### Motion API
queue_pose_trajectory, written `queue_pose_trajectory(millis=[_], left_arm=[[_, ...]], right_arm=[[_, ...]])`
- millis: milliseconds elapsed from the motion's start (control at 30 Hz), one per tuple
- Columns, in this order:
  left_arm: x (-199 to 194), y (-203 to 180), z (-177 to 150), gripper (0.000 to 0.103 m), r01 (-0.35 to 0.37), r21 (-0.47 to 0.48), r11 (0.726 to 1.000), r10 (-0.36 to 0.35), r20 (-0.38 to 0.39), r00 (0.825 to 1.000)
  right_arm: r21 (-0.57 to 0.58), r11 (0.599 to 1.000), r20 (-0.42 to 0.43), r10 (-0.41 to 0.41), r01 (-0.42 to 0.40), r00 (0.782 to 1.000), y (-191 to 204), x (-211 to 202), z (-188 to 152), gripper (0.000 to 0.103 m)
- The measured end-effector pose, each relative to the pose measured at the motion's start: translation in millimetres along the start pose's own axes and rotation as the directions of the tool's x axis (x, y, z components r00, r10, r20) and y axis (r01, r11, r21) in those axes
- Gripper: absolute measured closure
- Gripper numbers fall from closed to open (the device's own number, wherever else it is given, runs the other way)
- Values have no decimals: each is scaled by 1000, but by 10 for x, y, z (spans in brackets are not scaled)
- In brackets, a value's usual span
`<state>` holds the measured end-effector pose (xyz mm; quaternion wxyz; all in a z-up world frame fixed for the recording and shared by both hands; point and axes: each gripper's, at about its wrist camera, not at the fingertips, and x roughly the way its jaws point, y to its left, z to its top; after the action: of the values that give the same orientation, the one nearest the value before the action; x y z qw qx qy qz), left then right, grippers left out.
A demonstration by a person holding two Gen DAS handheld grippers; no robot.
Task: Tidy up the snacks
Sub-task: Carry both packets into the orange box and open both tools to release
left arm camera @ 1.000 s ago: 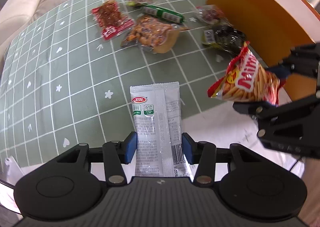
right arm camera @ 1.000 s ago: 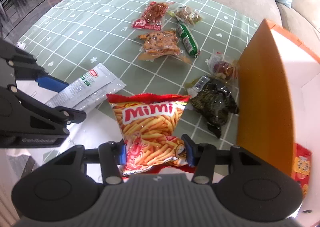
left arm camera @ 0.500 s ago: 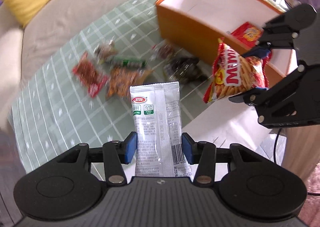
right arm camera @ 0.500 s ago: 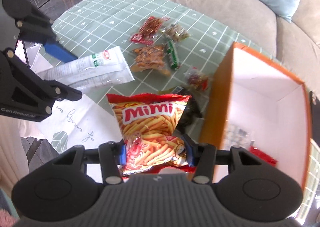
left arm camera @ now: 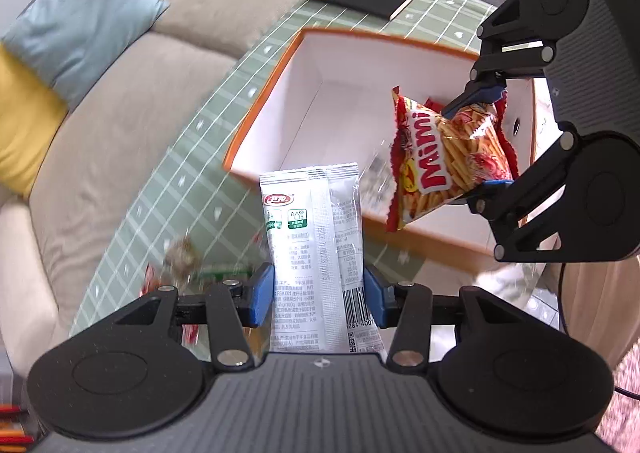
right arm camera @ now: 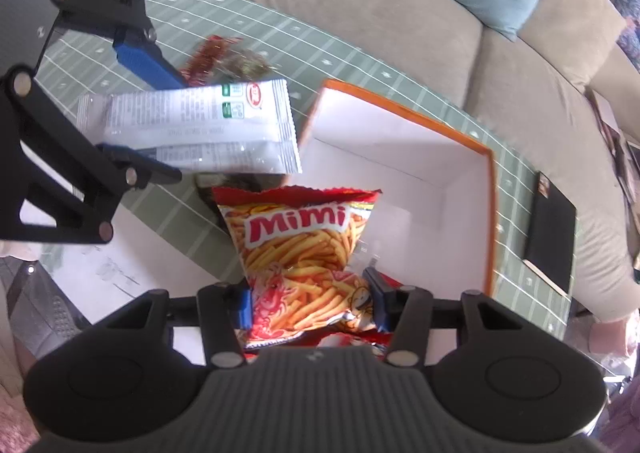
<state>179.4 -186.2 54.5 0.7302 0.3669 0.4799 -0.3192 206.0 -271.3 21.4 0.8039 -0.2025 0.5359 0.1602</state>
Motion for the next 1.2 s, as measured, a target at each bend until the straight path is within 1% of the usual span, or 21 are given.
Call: queue_pose_trajectory(millis=[100,200,333,500,667,900,1100,1200], left_arm=[[107,-63,201,49,11,36,999,-11,5,1000],[226,-98,384,49,35,59,998,-36,16,999],[384,-145,611,49,48,56,997,-49,16,999],[619,-167,810,49,75,54,996,-75,7,997],[889,-169,873,49,101,59,993,-99,-29,995],[1215,-164,857,49,107,74,991,-101,-82,992],[1418,-207,890,49,57,110,992,-47,-91,995],[1533,-205,907,49,46,106,993,-36,-101,994]], right_arm=[[20,1000,-24,-16,17,1000,-204,33,-111,53],[33,999,-50,-27,29,998,-366,109,-207,53],[51,998,-83,-32,37,996,-529,276,-306,53],[85,996,-110,5,5,994,-622,532,-381,53],[87,996,-126,47,-36,991,-568,784,-370,53],[62,994,-162,101,-92,982,-484,1103,-393,53],[89,985,-207,167,-151,964,-474,1368,-388,53],[89,981,-222,187,-171,957,-447,1447,-388,53]])
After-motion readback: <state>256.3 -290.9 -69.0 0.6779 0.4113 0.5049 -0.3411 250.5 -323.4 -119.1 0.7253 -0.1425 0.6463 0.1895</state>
